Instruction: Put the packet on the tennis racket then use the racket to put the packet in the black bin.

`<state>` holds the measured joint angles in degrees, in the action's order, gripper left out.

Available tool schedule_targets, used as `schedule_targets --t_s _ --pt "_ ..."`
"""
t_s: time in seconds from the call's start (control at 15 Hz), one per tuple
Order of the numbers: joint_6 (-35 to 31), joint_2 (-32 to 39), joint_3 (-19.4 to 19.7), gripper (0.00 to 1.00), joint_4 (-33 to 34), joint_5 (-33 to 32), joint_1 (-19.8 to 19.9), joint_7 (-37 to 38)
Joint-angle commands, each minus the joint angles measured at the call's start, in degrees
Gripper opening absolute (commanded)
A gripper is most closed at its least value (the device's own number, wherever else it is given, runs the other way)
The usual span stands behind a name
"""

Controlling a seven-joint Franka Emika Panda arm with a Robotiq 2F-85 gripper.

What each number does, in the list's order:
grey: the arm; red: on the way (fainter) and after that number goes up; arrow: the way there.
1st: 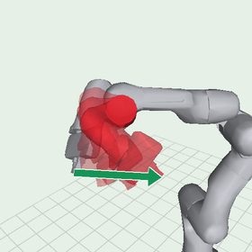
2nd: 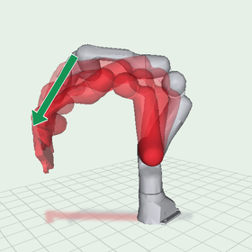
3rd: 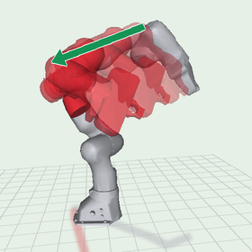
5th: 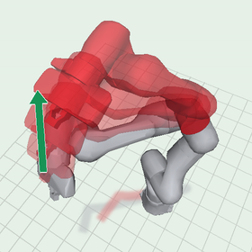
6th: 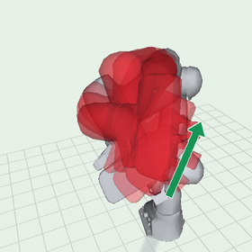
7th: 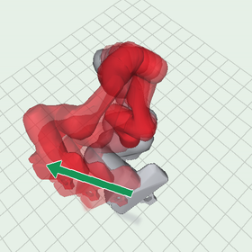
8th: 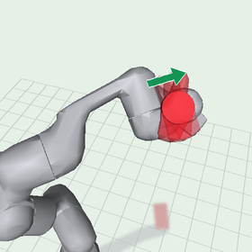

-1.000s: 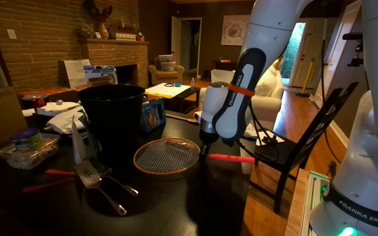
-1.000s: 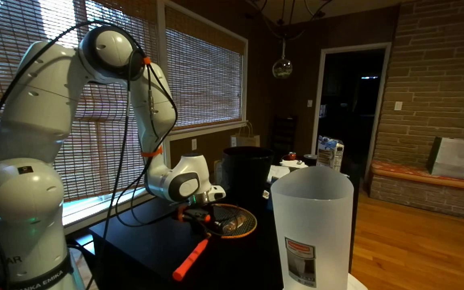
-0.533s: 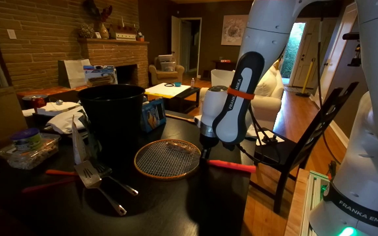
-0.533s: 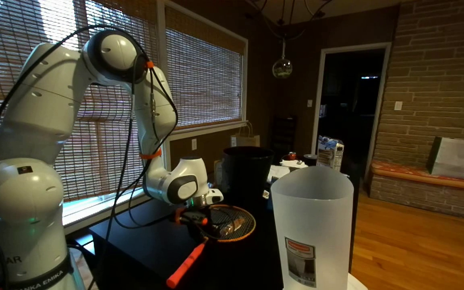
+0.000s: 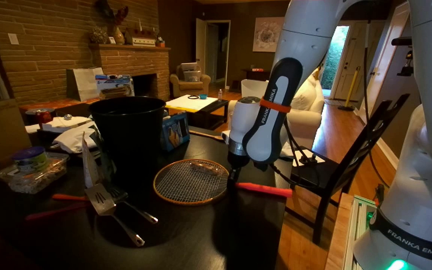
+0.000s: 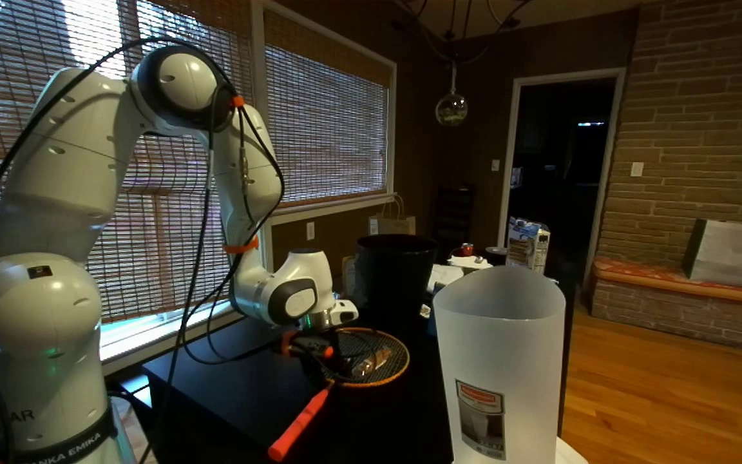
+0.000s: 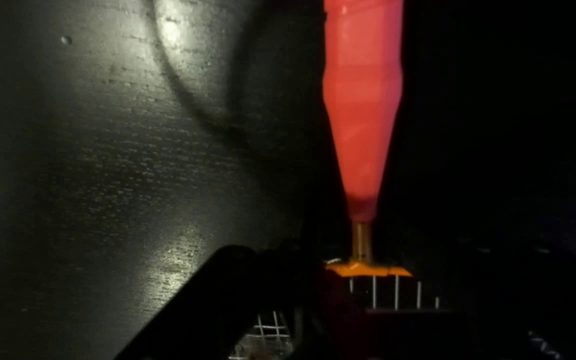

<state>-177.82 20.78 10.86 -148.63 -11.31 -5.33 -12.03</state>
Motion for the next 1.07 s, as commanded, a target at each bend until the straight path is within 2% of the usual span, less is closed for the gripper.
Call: schedule_targets --t_s 0.0,0.07,0.2,0.27,0.67,1.0 --pt "0.26 -0.87 0.34 0.08 -0.11 -1.17 -0.23 1.22" --pt "0.27 -1.06 0.47 0.02 -0.12 -1.22 -0.3 1.25" --pt "0.38 -1.24 1.02 0.0 -0.04 -1.47 -0.94 1.44" --pt "0.36 -1.39 1.64 0.03 -0.12 -1.68 -1.58 1.75" --pt "1.57 -4.02 5.91 0.03 -0.84 -2.75 -6.03 2.83" --pt "7.35 -10.07 11.58 0.03 -1.26 -7.81 -10.45 6.32"
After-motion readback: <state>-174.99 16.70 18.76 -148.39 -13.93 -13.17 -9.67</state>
